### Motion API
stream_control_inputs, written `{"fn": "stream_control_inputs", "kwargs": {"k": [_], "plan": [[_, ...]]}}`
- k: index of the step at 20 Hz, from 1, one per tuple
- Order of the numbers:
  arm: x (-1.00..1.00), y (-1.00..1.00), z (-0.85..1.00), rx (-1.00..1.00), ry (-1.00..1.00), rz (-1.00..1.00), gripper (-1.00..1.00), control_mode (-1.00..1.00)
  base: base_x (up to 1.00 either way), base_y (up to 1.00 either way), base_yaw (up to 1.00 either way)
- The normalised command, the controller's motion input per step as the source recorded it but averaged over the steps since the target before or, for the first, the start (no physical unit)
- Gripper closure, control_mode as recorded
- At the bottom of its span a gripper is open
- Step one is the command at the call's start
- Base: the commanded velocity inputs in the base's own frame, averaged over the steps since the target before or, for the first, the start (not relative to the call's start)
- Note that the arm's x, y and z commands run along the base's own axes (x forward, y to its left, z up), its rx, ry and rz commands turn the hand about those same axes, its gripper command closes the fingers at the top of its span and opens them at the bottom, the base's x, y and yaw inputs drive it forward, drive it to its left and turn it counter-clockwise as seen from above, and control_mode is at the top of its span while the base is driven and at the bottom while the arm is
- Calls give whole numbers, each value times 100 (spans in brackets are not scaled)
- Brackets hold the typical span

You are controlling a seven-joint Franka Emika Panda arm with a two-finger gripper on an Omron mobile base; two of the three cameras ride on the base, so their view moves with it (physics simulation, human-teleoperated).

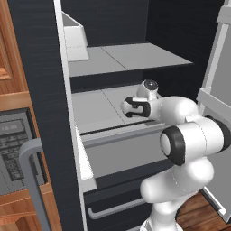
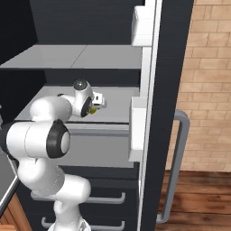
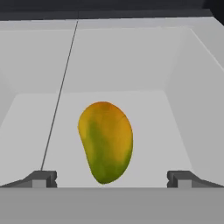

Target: Retrieve the banana and mango from the fridge and place them into the bowl on the dining table.

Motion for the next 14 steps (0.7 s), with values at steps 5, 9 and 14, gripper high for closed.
{"fn": "stream_control_inputs", "kwargs": {"k": [5,9,14], "plan": [[46,0,-21,0,1,0,-100,-100,0,0,0],[37,1,-23,0,5,0,-100,-100,0,0,0],[21,6,-32,0,5,0,-100,-100,0,0,0]]}}
